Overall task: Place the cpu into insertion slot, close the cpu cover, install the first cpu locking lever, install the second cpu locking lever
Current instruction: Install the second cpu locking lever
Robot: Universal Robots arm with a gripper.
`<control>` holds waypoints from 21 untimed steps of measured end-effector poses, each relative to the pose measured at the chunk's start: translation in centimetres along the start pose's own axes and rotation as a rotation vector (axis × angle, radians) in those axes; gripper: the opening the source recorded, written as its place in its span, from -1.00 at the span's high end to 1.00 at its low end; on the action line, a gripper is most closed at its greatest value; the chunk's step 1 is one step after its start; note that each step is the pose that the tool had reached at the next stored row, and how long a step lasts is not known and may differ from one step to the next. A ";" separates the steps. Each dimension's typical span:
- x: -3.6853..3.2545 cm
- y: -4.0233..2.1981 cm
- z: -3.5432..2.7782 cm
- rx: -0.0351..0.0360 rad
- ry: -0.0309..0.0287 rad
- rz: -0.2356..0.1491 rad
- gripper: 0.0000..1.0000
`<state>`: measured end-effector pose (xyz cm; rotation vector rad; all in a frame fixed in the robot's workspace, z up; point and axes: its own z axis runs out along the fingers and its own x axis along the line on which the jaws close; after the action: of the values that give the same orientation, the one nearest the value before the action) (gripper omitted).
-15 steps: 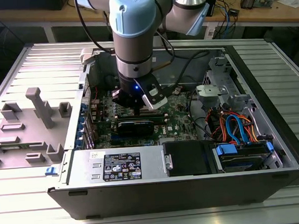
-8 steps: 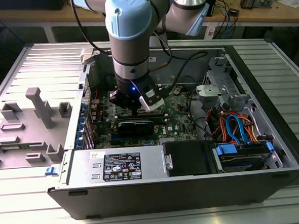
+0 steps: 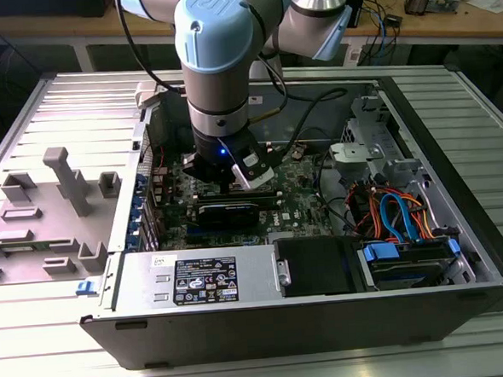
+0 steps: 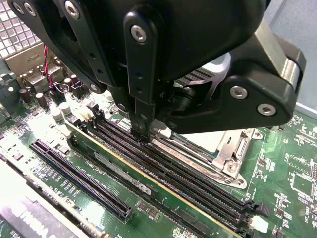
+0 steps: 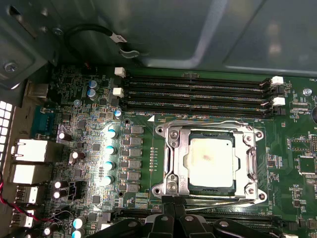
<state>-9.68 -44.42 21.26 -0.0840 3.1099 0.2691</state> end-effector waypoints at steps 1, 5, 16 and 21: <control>0.05 0.00 0.03 -0.0002 -0.0001 0.000 0.79; 0.29 -0.01 0.17 0.0001 0.0001 0.000 0.79; 0.59 -0.08 0.56 -0.0111 -0.0006 0.000 0.79; 0.71 -0.14 0.81 -0.0233 -0.0009 0.001 0.79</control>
<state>-10.37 -44.46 20.42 -0.0834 3.1063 0.3054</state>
